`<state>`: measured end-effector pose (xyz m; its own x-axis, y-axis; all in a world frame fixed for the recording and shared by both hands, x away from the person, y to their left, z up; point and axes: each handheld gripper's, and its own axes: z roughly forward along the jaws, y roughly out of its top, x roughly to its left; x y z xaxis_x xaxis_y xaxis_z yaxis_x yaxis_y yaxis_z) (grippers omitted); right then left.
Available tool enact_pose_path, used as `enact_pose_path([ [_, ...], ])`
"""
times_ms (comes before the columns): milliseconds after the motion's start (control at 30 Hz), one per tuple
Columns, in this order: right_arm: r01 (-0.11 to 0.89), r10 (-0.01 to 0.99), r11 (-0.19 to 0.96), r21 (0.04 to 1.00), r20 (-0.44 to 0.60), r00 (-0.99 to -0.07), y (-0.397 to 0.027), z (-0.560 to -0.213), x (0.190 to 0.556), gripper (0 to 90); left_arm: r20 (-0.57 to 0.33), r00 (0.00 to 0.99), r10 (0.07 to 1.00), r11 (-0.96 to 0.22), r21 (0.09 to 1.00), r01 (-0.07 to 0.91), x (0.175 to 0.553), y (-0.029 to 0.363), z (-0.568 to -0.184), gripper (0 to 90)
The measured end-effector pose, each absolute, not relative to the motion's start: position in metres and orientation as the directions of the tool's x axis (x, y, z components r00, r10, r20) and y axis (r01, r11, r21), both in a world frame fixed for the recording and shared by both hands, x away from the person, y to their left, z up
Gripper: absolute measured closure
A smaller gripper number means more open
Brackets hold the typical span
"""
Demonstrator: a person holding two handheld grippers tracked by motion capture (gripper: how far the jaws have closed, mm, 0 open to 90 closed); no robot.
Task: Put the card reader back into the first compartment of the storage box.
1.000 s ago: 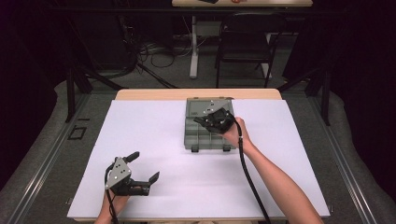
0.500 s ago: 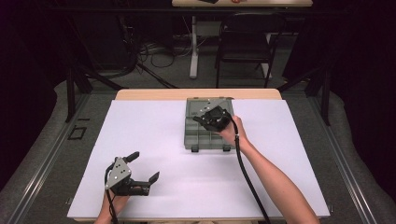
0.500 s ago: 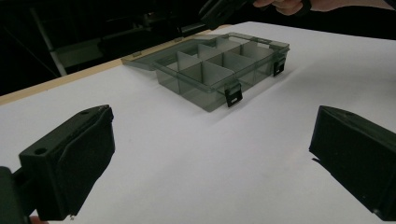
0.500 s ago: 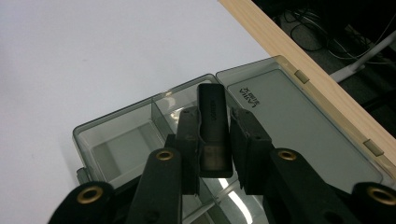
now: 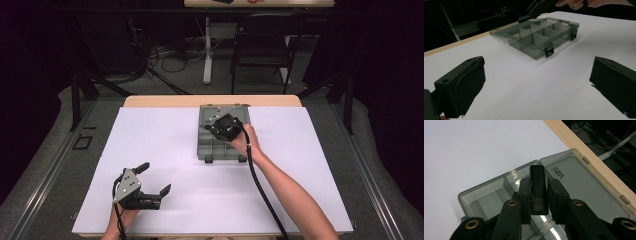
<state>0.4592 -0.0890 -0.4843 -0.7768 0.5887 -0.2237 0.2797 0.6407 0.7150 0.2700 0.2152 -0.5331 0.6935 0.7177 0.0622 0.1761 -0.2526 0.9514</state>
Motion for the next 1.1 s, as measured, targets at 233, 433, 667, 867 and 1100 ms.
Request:
enact_pose_path([
  [233,0.283,0.598,0.639,0.716,-0.230,-0.768,-0.084,-0.484,0.459,73.8,0.064,0.692,0.719,-0.252,0.952,0.175,0.270,0.215,-0.533,0.0],
  [433,0.296,0.607,0.644,0.705,-0.236,-0.759,-0.078,-0.486,0.462,73.8,0.062,0.690,0.721,-0.249,0.953,0.174,0.270,0.216,-0.533,0.0],
  [667,0.306,0.608,0.657,0.689,-0.244,-0.756,-0.071,-0.489,0.463,73.9,0.062,0.691,0.720,-0.250,0.952,0.174,0.270,0.215,-0.533,0.0],
  [867,0.319,0.615,0.669,0.671,-0.258,-0.745,-0.064,-0.492,0.465,73.8,0.062,0.691,0.720,-0.249,0.953,0.174,0.270,0.216,-0.533,0.0],
  [1100,0.342,0.619,0.679,0.650,-0.257,-0.742,-0.060,-0.496,0.468,73.8,0.062,0.691,0.720,-0.249,0.953,0.174,0.270,0.216,-0.533,0.0],
])
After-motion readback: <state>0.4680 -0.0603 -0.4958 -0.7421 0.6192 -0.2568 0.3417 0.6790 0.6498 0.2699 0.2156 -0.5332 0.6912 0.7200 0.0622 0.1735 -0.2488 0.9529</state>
